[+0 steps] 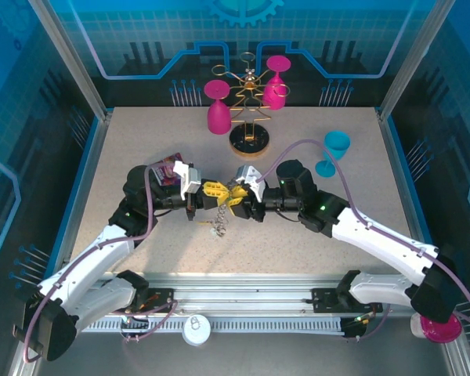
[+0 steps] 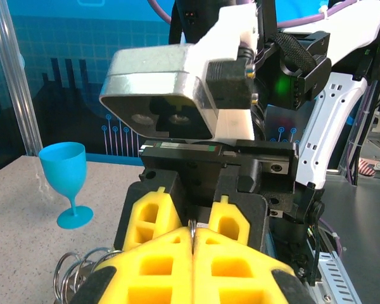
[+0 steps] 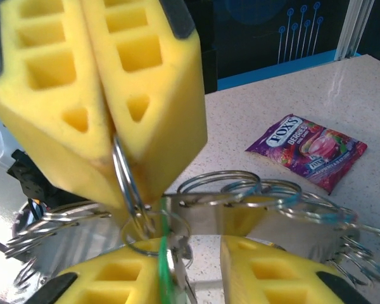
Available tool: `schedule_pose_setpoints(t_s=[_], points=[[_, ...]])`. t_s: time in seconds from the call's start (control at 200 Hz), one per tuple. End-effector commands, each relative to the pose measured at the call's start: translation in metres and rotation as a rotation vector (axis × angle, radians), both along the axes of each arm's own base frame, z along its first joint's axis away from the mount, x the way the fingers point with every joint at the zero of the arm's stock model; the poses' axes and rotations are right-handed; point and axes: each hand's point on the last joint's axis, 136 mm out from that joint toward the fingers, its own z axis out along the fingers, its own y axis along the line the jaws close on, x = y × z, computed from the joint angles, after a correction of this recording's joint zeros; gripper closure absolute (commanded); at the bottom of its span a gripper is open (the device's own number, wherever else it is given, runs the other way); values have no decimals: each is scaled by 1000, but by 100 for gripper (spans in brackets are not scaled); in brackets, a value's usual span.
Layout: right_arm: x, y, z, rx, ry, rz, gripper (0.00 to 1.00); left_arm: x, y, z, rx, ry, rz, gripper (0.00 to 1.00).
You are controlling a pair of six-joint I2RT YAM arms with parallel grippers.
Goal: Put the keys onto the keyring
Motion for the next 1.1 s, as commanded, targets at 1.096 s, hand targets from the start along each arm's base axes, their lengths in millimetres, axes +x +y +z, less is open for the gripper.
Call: schedule_pose_setpoints(t_s=[1.096], points=[[5, -32, 32, -237, -107, -88, 100, 16, 7, -40, 179, -42, 116, 78]])
